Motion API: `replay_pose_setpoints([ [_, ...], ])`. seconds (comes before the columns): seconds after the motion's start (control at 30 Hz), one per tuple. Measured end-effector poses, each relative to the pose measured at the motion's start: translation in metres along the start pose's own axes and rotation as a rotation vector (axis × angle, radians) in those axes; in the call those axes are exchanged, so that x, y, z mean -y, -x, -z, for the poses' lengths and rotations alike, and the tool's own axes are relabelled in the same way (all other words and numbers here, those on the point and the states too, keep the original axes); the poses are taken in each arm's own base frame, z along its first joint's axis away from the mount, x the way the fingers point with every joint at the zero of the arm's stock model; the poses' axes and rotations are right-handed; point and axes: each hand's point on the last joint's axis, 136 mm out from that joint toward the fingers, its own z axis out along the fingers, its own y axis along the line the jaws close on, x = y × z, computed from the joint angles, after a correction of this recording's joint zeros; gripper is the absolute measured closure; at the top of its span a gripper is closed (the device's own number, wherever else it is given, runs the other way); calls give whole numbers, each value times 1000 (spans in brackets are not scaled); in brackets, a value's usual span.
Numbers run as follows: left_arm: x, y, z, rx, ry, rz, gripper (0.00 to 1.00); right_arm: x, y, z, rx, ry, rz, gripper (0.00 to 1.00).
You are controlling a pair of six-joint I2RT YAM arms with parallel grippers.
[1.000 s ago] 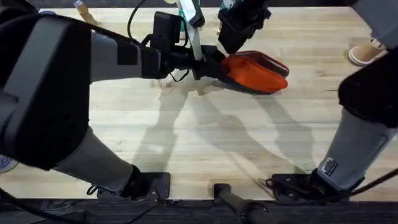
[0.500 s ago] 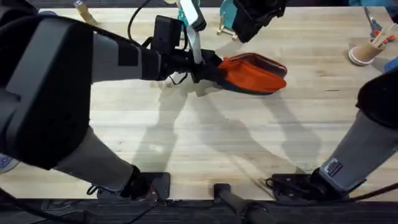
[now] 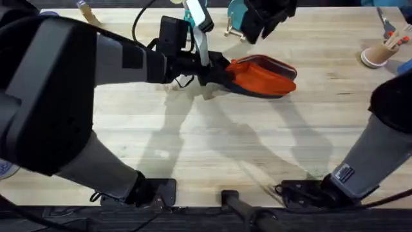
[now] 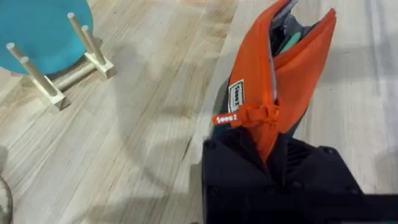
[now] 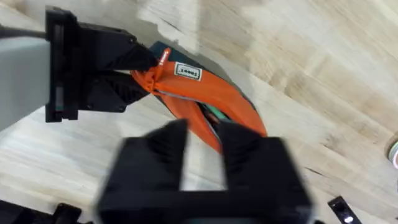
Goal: Unzip the bag, pick up the pens from the table one at a time and place them inside, then zip the bag closed.
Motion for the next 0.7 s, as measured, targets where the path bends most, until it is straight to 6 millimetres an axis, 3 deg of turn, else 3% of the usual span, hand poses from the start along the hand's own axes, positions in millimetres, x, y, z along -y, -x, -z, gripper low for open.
replay_pose_setpoints([
  [0.13, 0, 0, 0, -1, 1, 0, 872, 0, 0, 0, 0, -3, 0, 110],
  [0.17, 0, 0, 0, 0, 2, -2, 836, 0, 0, 0, 0, -3, 1, 37],
  [0.33, 0, 2, 0, 9, -1, -8, 687, 1, 0, 0, 0, -5, 0, 5],
  [0.37, 0, 3, 0, 10, -2, -9, 603, 1, 0, 0, 0, -5, 0, 5],
  [0.5, -1, 3, 0, 14, -1, -12, 78, 0, 0, 0, 0, -5, 1, 4],
  [0.57, 0, 3, 0, 14, -2, -11, 11, 1, 0, 0, 0, -5, 0, 3],
  [0.7, -2, 2, 2, 13, 2, -5, 6, 1, 0, 0, 0, -6, 1, 3],
])
